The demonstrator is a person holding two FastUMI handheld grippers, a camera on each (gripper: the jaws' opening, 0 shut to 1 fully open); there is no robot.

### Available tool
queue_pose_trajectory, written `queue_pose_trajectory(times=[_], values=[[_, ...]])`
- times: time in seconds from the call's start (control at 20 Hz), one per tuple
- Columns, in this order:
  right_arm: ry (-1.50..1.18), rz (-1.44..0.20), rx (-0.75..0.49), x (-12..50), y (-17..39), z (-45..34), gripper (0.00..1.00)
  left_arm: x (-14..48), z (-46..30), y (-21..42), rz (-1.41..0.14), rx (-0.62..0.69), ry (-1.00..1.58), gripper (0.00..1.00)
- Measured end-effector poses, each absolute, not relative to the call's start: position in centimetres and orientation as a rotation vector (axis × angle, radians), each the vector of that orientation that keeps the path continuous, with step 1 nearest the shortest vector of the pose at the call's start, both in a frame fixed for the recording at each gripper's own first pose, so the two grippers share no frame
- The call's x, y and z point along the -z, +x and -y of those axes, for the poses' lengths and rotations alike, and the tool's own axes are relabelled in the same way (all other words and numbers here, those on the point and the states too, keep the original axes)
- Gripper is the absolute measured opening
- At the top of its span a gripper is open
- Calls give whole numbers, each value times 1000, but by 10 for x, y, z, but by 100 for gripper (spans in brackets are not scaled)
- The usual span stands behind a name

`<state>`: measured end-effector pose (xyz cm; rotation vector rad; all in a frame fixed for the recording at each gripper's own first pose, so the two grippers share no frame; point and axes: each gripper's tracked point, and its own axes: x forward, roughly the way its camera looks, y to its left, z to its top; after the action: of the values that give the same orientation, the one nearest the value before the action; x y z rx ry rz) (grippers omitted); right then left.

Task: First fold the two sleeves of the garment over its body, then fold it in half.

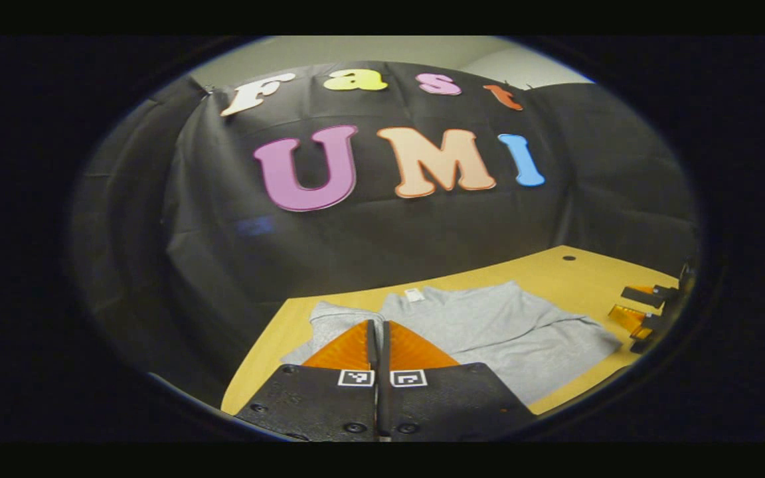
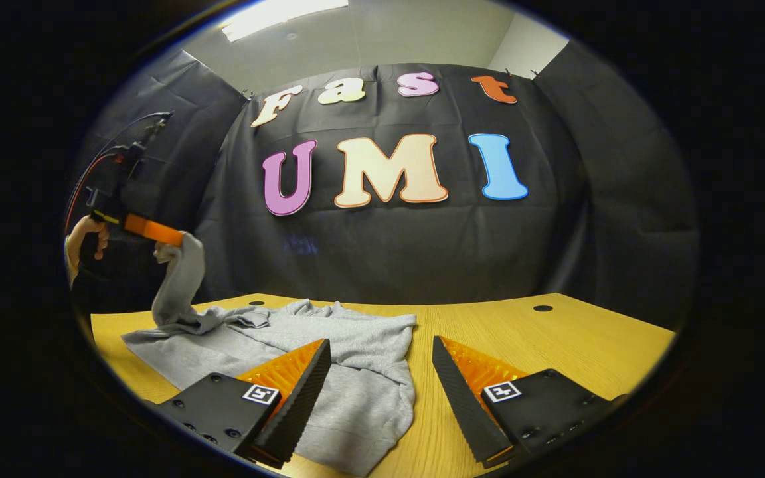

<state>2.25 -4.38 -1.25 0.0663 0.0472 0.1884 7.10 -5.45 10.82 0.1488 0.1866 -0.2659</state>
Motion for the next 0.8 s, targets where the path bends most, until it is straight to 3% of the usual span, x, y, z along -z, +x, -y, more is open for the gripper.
queue_pose_trajectory(times=[0.45, 0.8], values=[[65, -48, -184, 13, 23, 44, 96, -107, 207, 131, -201, 508, 127, 0], [65, -47, -184, 12, 23, 43, 96, -62, 290, 172, -268, 564, 121, 0]])
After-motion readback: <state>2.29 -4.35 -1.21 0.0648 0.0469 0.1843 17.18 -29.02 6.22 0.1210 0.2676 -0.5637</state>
